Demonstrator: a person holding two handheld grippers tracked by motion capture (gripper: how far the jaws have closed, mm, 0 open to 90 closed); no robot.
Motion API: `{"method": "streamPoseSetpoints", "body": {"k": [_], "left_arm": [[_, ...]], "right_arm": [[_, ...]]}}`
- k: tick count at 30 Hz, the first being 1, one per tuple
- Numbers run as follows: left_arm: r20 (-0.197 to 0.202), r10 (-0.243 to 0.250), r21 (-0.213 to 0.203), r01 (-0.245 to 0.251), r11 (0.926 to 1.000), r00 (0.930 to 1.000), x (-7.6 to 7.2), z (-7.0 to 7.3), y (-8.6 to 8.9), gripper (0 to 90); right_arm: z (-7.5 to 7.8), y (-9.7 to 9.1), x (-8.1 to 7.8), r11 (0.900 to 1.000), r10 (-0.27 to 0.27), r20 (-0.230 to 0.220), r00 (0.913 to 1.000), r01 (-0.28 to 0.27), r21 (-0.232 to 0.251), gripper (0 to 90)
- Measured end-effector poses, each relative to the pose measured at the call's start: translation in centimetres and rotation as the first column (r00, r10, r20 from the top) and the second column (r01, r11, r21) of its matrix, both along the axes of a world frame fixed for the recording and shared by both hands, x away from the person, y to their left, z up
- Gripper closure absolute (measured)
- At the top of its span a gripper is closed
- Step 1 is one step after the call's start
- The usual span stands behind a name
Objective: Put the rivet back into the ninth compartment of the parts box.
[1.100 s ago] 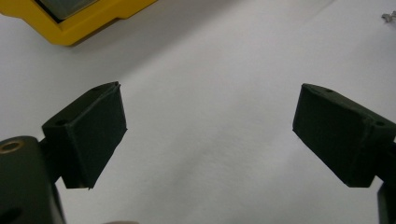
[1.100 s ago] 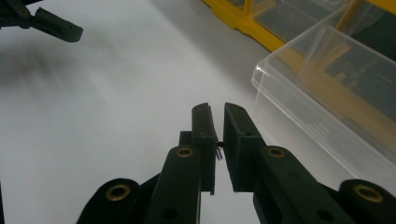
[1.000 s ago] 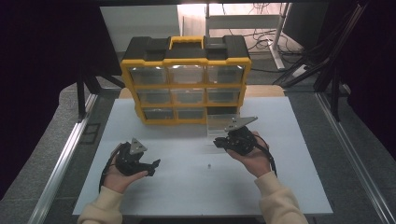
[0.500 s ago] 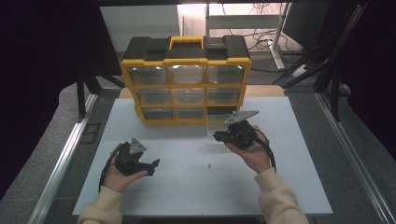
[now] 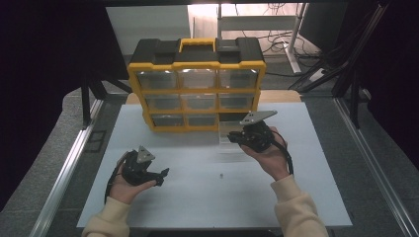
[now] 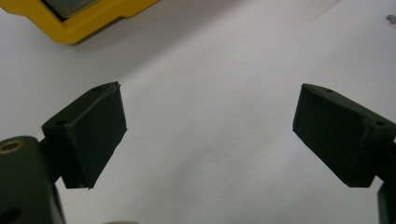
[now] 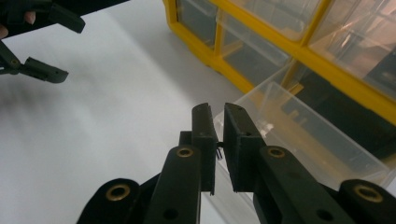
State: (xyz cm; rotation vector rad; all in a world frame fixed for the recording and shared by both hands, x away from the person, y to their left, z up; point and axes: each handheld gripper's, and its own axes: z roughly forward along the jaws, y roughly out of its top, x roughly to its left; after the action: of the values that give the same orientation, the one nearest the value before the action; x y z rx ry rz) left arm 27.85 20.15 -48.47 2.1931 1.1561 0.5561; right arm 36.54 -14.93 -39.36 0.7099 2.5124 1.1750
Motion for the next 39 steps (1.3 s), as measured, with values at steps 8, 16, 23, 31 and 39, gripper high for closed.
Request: {"method": "streamPoseSetpoints", "body": {"k": [8, 16, 23, 31, 39], "left_arm": [[0.000, 0.002, 0.002, -0.002, 1.0000, 1.0000, 0.0, 0.0, 0.1, 10.1], [-0.005, 0.009, 0.005, -0.009, 1.0000, 1.0000, 0.1, -0.2, 0.2, 10.1], [-0.002, 0.008, 0.009, -0.008, 0.9999, 1.0000, 0.1, -0.2, 0.1, 10.2], [-0.007, 0.006, 0.009, -0.006, 0.9999, 1.0000, 0.1, -0.3, 0.0, 10.2], [-0.016, 0.007, 0.010, -0.007, 0.9999, 0.9999, 0.2, -0.5, 0.1, 10.2]], "right_arm": [[0.3, 0.3, 1.1, 1.0000, 0.002, 0.005, 1.0000, -0.002, 0.007, 82.8], [0.4, 0.1, 1.8, 0.9998, -0.011, 0.006, 0.9999, 0.011, 0.018, 82.9], [0.3, -0.3, 2.3, 0.9992, -0.033, 0.004, 0.9994, 0.033, 0.020, 82.9], [-1.1, 0.1, 3.6, 0.9971, -0.074, -0.005, 0.9972, 0.074, -0.013, 82.8], [-2.0, 0.1, 4.5, 0.9949, -0.099, -0.025, 0.9948, 0.098, -0.023, 82.8]]}}
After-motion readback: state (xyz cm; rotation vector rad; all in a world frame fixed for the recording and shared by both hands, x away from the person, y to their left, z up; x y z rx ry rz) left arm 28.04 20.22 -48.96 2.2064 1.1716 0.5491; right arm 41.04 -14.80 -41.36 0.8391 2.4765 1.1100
